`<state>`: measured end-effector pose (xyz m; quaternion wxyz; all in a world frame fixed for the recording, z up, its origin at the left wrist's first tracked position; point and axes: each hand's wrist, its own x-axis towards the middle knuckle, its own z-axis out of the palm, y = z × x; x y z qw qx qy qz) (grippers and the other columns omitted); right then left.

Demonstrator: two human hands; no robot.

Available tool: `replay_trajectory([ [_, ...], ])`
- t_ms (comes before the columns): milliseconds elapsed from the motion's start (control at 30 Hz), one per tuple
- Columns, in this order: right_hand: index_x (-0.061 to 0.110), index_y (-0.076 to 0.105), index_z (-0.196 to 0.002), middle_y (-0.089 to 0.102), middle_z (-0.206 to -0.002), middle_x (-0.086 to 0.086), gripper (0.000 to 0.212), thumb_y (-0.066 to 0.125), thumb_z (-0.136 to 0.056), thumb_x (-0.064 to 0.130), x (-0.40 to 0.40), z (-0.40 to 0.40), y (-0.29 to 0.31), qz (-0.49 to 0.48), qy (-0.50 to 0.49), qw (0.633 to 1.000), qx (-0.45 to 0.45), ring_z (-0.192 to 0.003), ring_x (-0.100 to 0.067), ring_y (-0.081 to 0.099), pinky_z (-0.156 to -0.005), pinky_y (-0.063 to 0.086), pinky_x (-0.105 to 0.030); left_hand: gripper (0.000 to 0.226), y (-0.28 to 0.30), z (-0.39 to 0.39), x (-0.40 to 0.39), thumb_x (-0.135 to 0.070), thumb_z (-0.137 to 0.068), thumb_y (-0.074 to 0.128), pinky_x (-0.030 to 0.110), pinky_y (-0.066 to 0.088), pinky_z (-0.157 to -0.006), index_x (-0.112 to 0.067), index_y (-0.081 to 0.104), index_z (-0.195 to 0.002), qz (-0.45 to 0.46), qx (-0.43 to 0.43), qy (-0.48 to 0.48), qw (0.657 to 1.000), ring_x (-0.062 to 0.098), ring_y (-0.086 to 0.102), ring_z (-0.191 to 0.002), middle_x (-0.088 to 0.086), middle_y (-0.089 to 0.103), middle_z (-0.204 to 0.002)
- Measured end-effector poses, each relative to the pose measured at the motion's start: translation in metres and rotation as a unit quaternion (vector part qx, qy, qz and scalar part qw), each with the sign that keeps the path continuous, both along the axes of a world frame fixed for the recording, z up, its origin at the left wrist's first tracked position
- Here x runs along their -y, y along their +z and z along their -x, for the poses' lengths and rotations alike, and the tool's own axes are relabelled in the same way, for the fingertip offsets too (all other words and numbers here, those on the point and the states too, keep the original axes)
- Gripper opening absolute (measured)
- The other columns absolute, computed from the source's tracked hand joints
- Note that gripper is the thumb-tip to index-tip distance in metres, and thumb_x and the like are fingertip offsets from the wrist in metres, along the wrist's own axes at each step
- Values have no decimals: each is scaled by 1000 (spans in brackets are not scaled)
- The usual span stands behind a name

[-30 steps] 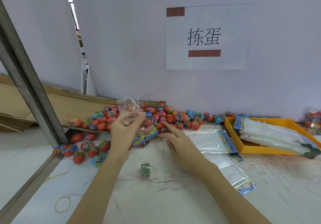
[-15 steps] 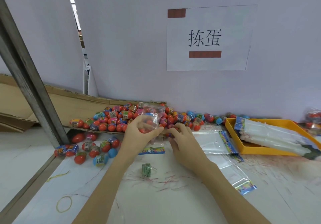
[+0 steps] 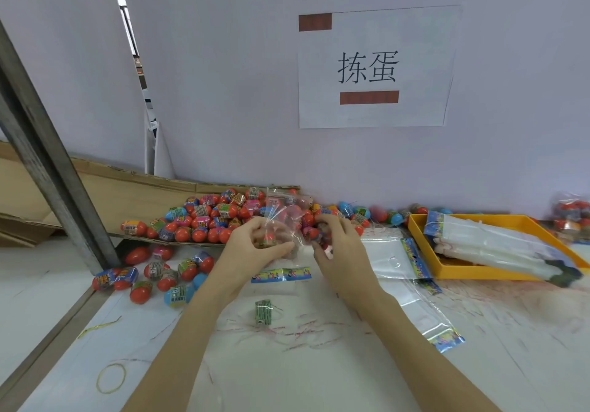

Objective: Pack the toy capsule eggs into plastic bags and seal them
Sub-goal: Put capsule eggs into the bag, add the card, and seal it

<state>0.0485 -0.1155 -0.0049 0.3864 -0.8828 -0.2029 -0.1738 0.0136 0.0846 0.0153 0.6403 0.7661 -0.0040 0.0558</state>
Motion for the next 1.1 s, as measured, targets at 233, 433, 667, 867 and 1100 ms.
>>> replay_trajectory([
  [233,14,67,-116,61,-110,2,24,75,-94,11,2,9,25,-217,-14,964,154,-99,-12,65,-85,56,-22,27,-9,0,7,-48,-85,84,32,54,-70,-41,66,-104,-212,127,50,968,9,65,-80,-17,71,-90],
  [433,15,72,-121,68,-110,6,29,76,-93,8,0,10,25,-174,44,965,190,-98,-6,66,-83,51,-15,48,-7,1,11,-48,-84,84,39,58,-85,-42,63,-127,-221,155,-3,963,16,69,-92,-14,74,-101],
  [667,23,65,-122,71,-108,12,31,75,-94,13,1,12,25,-197,118,971,73,-92,-14,73,-73,60,-30,32,0,5,15,-49,-88,78,26,55,-72,-36,71,-116,-157,174,-16,972,17,68,-81,-9,74,-92],
  [867,15,71,-114,68,-108,9,20,63,-100,4,3,11,26,-156,167,973,40,-95,-15,69,-72,60,-31,29,5,6,13,-40,-90,78,33,61,-70,-29,74,-116,-110,154,-32,981,21,72,-70,-1,76,-88],
  [1100,24,72,-112,59,-107,8,17,72,-96,21,1,14,24,-78,211,972,-64,-95,-12,62,-71,54,-27,23,6,5,6,-40,-87,79,39,64,-64,-24,80,-103,-72,131,-19,989,28,75,-72,1,80,-87],
])
